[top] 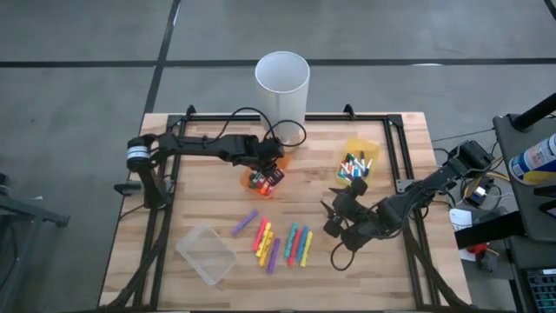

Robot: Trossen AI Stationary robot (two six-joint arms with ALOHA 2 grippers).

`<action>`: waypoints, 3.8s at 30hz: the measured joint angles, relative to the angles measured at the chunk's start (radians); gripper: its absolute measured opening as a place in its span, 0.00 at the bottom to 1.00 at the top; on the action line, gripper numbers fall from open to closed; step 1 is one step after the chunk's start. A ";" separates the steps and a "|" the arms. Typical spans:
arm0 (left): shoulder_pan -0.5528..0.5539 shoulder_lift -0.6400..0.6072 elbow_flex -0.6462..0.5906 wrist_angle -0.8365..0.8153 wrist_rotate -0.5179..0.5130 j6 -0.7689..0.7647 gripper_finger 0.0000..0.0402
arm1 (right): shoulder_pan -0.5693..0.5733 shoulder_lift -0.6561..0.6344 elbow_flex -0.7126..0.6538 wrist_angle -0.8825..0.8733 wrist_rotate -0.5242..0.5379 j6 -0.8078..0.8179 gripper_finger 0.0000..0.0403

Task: Pick & Place Markers
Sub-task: Put the violet highlighter pen into the white bin

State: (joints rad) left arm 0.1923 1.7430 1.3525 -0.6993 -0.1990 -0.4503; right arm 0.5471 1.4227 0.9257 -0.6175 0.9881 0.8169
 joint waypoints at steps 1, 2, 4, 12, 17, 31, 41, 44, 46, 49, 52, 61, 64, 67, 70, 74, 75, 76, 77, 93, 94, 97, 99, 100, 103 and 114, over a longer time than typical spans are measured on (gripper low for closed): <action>-0.002 -0.002 0.000 -0.003 0.000 0.008 0.28 | -0.001 0.000 0.000 -0.003 0.002 -0.003 0.56; -0.005 -0.003 -0.001 -0.003 0.000 0.012 0.26 | -0.004 0.000 0.000 -0.008 0.003 -0.001 0.56; -0.011 -0.010 -0.009 0.000 0.000 0.012 0.21 | -0.007 0.000 0.000 -0.008 0.005 0.031 0.56; -0.020 -0.078 -0.097 0.052 0.000 0.003 0.01 | -0.011 0.000 -0.002 -0.008 0.002 0.040 0.56; -0.041 -0.188 -0.187 0.156 0.006 -0.022 0.00 | -0.011 0.000 -0.003 -0.010 -0.001 0.024 0.56; -0.175 -0.484 -0.525 0.763 0.086 -0.015 0.00 | -0.011 0.002 -0.004 0.068 -0.292 -0.271 0.56; -0.231 -0.558 -0.699 0.903 0.105 -0.152 0.00 | -0.009 0.002 -0.005 0.083 -0.388 -0.292 0.56; -0.241 -0.550 -0.697 0.762 0.104 -0.238 0.00 | -0.003 0.002 -0.020 0.104 -0.380 -0.271 0.56; -0.249 -0.541 -0.692 0.692 0.100 -0.266 0.00 | 0.006 0.002 -0.047 0.161 -0.366 -0.272 0.56; -0.257 -0.538 -0.686 0.672 0.098 -0.291 0.00 | 0.018 0.002 -0.117 0.278 -0.360 -0.292 0.52; -0.263 -0.538 -0.685 0.673 0.096 -0.288 0.00 | 0.019 -0.009 -0.192 0.365 -0.362 -0.273 0.38; -0.268 -0.534 -0.686 0.605 0.096 -0.263 0.00 | 0.006 -0.205 -0.425 0.558 -0.362 -0.318 0.02; -0.272 -0.526 -0.686 0.598 0.097 -0.272 0.00 | -0.002 -0.344 -0.516 0.632 -0.370 -0.364 0.02; -0.273 -0.514 -0.685 0.595 0.097 -0.262 0.01 | -0.010 -0.494 -0.607 0.737 -0.395 -0.458 0.02; -0.273 -0.495 -0.684 0.584 0.093 -0.283 0.06 | -0.017 -0.644 -0.678 0.787 -0.409 -0.524 0.02; -0.273 -0.475 -0.670 0.586 0.086 -0.293 0.17 | -0.020 -0.828 -0.754 0.787 -0.439 -0.564 0.02; -0.273 -0.474 -0.668 0.591 0.086 -0.290 0.19 | -0.021 -0.870 -0.770 0.785 -0.452 -0.576 0.02; -0.273 -0.474 -0.667 0.588 0.086 -0.288 0.21 | -0.024 -0.909 -0.781 0.789 -0.463 -0.590 0.02; -0.273 -0.474 -0.664 0.584 0.086 -0.288 0.23 | -0.026 -0.947 -0.793 0.790 -0.473 -0.604 0.02; -0.284 -0.381 -0.644 0.576 0.110 -0.294 0.31 | -0.040 -1.392 -0.883 0.665 -0.460 -0.729 0.02; -0.284 -0.379 -0.640 0.567 0.110 -0.311 0.31 | -0.040 -1.403 -0.884 0.664 -0.449 -0.721 0.02; -0.284 -0.379 -0.634 0.540 0.110 -0.323 0.31 | -0.040 -1.423 -0.885 0.646 -0.439 -0.724 0.02; -0.284 -0.381 -0.634 0.540 0.110 -0.324 0.31 | -0.040 -1.421 -0.885 0.643 -0.438 -0.759 0.02; -0.284 -0.383 -0.634 0.540 0.110 -0.325 0.31 | -0.040 -1.419 -0.885 0.643 -0.438 -0.780 0.02; -0.284 -0.383 -0.624 0.541 0.109 -0.331 0.31 | -0.040 -1.406 -0.885 0.643 -0.437 -0.821 0.02; -0.375 -0.337 -0.535 0.351 0.113 -0.367 0.31 | -0.040 -1.394 -0.885 0.643 -0.437 -0.819 0.02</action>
State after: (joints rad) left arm -0.1826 1.4061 0.8171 -0.3480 -0.0856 -0.8171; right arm 0.5076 0.0288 0.0406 0.0254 0.5510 -0.0019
